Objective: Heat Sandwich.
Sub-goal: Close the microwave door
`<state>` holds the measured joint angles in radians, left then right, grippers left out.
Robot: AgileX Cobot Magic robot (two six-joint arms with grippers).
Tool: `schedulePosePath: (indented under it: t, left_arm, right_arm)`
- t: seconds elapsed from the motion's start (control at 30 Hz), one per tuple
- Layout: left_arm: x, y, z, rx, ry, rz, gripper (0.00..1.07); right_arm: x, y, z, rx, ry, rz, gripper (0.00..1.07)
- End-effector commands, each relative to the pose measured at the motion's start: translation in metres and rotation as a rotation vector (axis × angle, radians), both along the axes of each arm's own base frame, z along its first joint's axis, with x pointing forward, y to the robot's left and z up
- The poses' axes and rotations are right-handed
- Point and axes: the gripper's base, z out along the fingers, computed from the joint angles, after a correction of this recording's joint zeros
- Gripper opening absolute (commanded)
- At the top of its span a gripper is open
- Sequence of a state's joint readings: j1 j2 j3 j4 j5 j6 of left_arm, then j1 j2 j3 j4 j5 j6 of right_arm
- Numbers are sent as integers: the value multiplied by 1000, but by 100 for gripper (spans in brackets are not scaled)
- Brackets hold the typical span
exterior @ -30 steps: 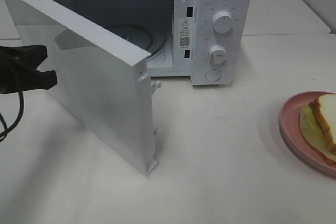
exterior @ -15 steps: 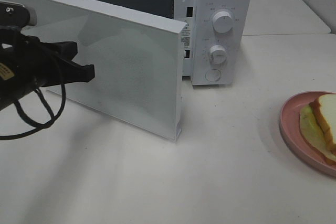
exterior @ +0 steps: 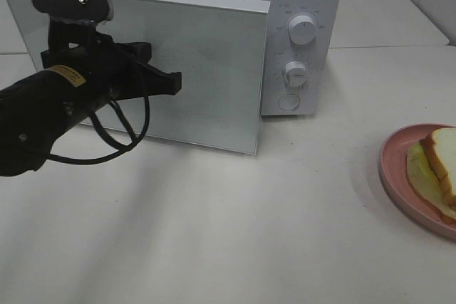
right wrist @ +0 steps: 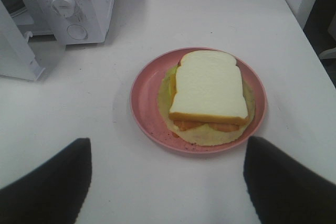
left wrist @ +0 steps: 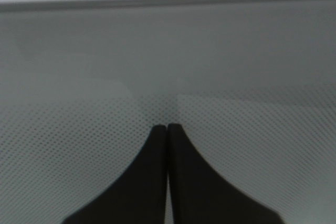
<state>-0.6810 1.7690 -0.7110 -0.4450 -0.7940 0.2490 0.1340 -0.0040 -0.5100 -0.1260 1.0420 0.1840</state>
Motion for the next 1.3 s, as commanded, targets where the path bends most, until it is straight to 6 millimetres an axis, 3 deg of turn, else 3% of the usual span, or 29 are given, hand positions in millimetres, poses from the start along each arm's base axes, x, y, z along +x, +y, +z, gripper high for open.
schedulePosePath:
  t: [0.03,0.5,1.3]
  left_arm:
    - [8,-17,3,-2,-24,19,0]
    - [38,-51,2,-3,-11,-2,0]
    - [84,-91,3,-17,-21,2,0]
  right_arm:
    - [-4,0,-1,-4,-23,2,76]
    - [-4,0,-1,-4,-23,2,76]
    - [-4,0,-1,-4,-23,2,76]
